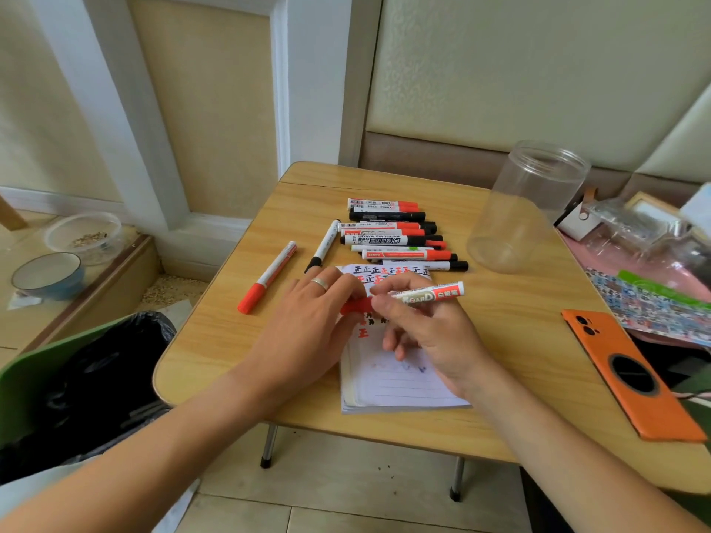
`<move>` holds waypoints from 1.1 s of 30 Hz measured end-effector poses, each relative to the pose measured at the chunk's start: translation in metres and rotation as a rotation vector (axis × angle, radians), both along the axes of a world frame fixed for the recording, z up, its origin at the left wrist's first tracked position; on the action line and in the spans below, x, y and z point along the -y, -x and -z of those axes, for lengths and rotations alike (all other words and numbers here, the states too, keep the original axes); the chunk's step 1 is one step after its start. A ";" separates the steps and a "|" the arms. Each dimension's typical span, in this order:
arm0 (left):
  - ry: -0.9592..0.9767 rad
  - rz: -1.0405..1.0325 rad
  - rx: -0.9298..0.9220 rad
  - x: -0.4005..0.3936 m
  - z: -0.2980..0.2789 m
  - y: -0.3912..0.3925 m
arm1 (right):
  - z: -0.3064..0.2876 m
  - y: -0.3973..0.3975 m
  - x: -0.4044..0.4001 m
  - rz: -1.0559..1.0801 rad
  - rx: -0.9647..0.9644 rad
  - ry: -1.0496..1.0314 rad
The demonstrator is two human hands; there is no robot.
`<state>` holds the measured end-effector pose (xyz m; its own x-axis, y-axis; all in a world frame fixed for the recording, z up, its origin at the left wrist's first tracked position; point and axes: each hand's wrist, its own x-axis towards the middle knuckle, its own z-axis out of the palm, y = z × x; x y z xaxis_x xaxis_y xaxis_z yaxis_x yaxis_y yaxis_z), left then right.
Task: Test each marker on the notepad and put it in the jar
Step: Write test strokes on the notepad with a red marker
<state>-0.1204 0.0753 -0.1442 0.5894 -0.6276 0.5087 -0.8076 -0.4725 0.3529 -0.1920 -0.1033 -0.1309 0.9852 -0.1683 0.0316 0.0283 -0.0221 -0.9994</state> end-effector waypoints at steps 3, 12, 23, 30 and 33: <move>0.000 -0.028 -0.018 -0.004 -0.001 -0.006 | -0.002 -0.001 0.002 0.066 -0.031 -0.173; 0.157 0.151 -0.189 -0.006 -0.006 -0.005 | 0.004 -0.001 0.006 0.090 0.007 -0.138; 0.335 0.214 -0.548 0.011 -0.001 -0.010 | 0.004 0.000 0.002 0.070 -0.001 0.124; 0.329 0.199 -0.596 0.014 0.002 -0.013 | 0.005 0.001 0.001 0.084 0.014 0.121; 0.315 0.191 -0.581 0.016 0.000 -0.012 | 0.006 0.001 0.002 0.089 0.023 0.128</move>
<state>-0.1080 0.0596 -0.1444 0.7155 -0.6218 0.3185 -0.5045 -0.1445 0.8512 -0.1934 -0.1053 -0.1371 0.9655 -0.2477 0.0802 0.0430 -0.1523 -0.9874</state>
